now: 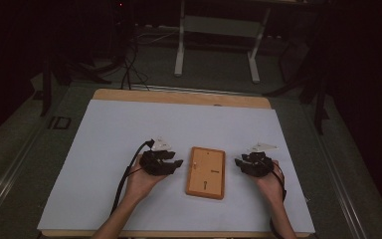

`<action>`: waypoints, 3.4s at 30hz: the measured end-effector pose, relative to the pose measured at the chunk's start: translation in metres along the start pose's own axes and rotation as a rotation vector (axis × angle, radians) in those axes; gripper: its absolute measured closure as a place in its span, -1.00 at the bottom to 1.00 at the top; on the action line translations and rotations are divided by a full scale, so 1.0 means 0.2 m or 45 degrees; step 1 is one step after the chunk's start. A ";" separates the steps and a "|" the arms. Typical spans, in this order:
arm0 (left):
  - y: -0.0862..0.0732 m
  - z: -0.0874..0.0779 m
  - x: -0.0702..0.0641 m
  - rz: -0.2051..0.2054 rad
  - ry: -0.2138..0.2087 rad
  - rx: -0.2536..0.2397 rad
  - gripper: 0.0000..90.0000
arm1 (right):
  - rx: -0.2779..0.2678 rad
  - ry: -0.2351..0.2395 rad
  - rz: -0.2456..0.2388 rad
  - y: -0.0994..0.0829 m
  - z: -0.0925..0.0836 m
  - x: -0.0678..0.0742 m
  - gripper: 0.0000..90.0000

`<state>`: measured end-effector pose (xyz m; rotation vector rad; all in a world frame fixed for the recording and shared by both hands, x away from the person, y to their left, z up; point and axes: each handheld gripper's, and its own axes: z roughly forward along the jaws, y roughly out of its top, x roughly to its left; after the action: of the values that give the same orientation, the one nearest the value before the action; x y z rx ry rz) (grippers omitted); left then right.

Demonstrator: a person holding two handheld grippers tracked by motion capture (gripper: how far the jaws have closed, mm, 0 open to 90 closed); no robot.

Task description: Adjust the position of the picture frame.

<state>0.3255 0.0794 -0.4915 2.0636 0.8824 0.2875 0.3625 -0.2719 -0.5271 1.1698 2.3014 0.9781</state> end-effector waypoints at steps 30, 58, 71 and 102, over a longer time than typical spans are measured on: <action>0.06 0.30 -0.11 -0.002 -0.067 0.106 0.44 | 0.024 0.018 -0.012 -0.01 0.03 0.00 0.28; 0.05 0.32 -0.11 0.071 -0.051 0.087 0.87 | 0.024 0.029 -0.040 0.00 0.04 0.01 0.27; 0.05 0.29 0.02 -0.049 -0.028 0.049 0.87 | -0.018 0.078 -0.126 0.05 0.07 0.08 0.77; 0.09 0.33 0.14 -0.132 -0.063 -0.009 0.87 | 0.007 0.408 0.017 0.10 0.14 0.14 1.00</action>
<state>0.3870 0.0508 -0.5202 2.0023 0.9528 0.1827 0.3741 -0.2289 -0.5321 1.0980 2.5427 1.2434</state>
